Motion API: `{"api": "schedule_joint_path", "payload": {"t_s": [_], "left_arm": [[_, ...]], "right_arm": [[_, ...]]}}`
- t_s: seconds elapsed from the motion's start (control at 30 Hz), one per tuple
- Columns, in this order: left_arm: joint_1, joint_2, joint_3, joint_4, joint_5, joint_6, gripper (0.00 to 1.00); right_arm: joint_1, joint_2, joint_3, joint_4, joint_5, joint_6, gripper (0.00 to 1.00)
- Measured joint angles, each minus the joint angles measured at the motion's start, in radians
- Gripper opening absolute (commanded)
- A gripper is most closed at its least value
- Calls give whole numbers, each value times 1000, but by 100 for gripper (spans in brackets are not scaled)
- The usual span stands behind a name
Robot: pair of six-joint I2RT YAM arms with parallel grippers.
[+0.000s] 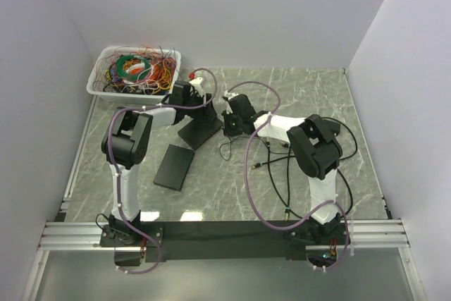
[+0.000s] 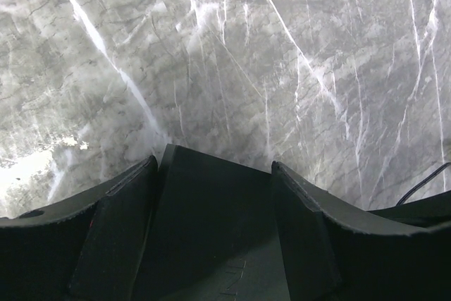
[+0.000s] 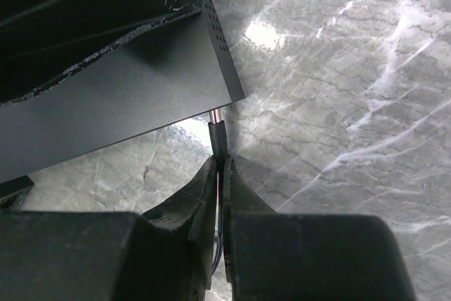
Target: Insert the plug into the switch port
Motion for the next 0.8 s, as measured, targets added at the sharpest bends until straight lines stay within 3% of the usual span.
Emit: {"api": "schedule_joint_path", "payload": {"t_s": [0.6,0.8], "left_arm": [[-25,14,28,-20,-3,2,68],[-26,14,-15,65,6,-9,67]], "right_arm": [[-2,-40,-34,-9,34,20,0],[-2,-38,-34,-9,44,32,0]]}}
